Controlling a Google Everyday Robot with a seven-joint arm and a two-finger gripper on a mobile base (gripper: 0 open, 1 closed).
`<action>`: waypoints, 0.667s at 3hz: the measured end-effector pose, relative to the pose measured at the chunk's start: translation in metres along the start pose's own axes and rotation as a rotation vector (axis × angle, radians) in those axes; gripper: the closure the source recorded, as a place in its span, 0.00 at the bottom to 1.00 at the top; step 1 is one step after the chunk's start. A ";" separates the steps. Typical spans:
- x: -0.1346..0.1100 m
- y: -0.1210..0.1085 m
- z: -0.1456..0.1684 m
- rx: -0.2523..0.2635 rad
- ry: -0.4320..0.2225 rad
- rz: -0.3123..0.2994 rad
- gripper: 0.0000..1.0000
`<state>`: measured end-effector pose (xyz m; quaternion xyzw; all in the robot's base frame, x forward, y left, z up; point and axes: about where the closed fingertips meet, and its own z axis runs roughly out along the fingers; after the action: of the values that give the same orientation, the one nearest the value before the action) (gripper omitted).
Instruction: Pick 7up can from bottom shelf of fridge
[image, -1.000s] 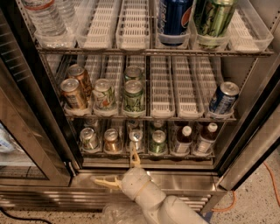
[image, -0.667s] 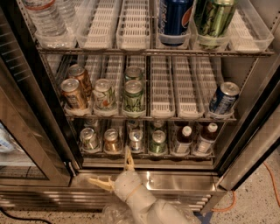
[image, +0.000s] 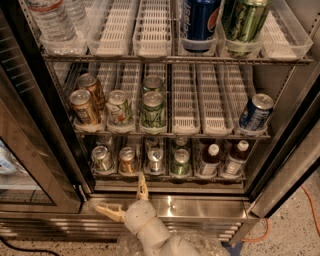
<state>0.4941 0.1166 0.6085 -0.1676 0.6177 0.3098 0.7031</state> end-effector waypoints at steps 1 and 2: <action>0.009 0.002 0.011 0.005 0.041 -0.066 0.00; 0.025 0.004 0.028 0.040 0.120 -0.155 0.00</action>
Offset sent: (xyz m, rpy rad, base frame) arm 0.0316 0.0449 -0.0318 -0.3344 0.0061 -0.0796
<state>0.5137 0.1425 0.5894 -0.2192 0.6501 0.2317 0.6897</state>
